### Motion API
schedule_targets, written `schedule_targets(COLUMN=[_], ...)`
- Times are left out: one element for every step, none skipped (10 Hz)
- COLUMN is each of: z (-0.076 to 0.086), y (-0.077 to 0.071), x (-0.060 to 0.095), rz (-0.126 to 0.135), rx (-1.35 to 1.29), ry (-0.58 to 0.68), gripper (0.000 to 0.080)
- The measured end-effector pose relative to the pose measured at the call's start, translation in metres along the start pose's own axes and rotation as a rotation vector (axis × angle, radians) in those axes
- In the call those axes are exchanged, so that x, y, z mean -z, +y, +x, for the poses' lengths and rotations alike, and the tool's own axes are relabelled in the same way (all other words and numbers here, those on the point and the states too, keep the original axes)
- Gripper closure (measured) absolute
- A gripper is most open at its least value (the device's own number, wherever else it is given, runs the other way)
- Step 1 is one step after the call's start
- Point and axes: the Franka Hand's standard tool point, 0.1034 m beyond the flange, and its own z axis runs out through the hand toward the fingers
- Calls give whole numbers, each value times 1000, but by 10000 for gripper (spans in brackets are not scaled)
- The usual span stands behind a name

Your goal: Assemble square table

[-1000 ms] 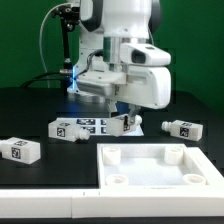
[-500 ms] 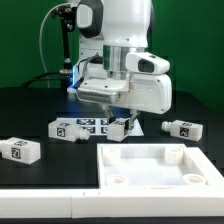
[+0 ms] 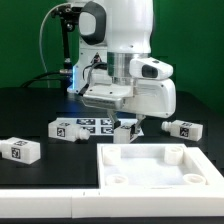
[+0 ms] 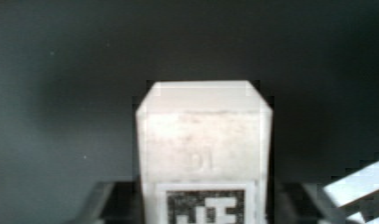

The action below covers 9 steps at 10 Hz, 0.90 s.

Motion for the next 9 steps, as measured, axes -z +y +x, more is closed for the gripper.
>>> schedule_targets(z=[0, 0, -2, -2, -1, -1, 11, 13, 12], y=[0, 0, 1, 3, 10, 26, 43, 44, 42], x=[0, 1, 13, 26, 36, 48, 48, 46, 47], rz=[0, -1, -11, -26, -40, -83, -136, -142, -142], rx=[-4, -15, -93, -179, -258, -425, -561, -590, -638], ry=[0, -2, -21, -40, -55, -68, -52, -46, -44], gripper=[308, 308, 184, 161, 161, 152, 152, 151, 151])
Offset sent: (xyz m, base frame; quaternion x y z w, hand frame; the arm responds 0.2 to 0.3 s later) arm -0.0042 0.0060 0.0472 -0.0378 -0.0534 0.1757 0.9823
